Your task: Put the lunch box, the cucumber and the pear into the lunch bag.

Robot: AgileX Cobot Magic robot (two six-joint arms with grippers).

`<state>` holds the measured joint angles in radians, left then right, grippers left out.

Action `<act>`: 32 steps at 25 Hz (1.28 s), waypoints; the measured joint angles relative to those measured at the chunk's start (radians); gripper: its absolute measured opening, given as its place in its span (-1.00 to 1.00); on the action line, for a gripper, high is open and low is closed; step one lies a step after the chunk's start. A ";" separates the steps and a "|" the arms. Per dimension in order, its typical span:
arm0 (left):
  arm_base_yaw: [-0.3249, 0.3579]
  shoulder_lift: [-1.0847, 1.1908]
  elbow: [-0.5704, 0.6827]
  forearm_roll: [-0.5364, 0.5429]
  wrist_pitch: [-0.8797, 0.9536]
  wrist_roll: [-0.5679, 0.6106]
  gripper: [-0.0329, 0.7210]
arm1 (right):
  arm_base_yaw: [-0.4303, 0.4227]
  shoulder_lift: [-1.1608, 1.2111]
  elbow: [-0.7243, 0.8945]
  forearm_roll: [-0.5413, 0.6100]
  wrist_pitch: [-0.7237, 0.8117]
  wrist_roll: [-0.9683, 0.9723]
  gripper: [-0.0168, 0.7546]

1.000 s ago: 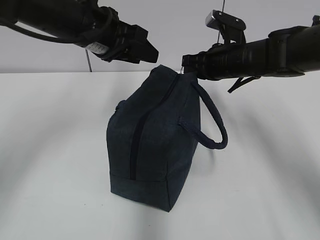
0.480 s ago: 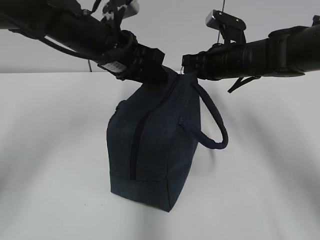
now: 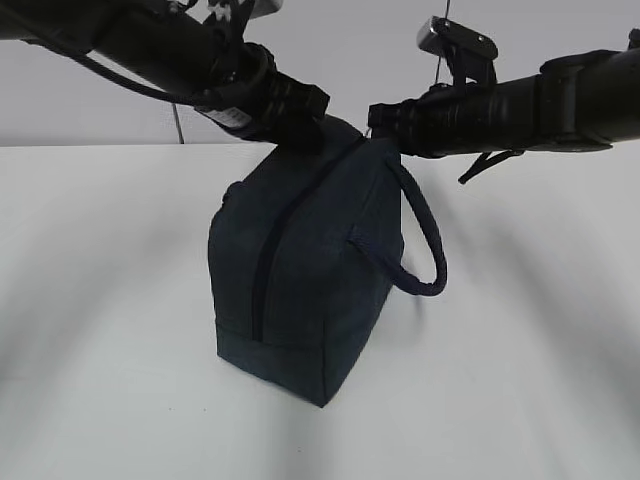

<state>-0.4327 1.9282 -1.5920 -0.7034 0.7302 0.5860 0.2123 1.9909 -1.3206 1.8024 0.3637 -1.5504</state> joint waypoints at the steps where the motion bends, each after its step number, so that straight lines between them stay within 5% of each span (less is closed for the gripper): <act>1: -0.001 -0.006 -0.001 0.004 -0.003 0.000 -0.86 | -0.004 0.000 -0.002 0.001 -0.002 0.005 -0.94; 16: -0.002 -0.057 -0.002 0.041 0.004 0.003 -0.86 | -0.048 0.049 0.015 0.014 0.056 0.084 -0.91; 19: -0.002 -0.057 -0.004 0.050 0.021 0.003 -0.76 | -0.072 0.053 0.015 0.007 0.118 0.087 -0.52; 21: -0.001 -0.057 -0.009 0.057 0.025 0.003 -0.58 | -0.093 0.053 0.015 -0.002 0.174 0.087 -0.09; 24: -0.001 -0.063 -0.018 0.066 0.029 0.003 -0.21 | -0.125 0.040 0.015 -0.023 0.238 0.089 0.30; 28: -0.001 -0.075 -0.021 0.117 0.108 0.003 -0.01 | -0.153 -0.017 0.015 -0.099 0.293 0.091 0.37; 32: -0.001 -0.077 -0.021 0.252 0.234 -0.102 -0.02 | -0.158 -0.105 0.015 -0.323 0.324 0.206 0.31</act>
<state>-0.4333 1.8509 -1.6125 -0.4512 0.9640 0.4837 0.0547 1.8856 -1.3059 1.4792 0.6874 -1.3449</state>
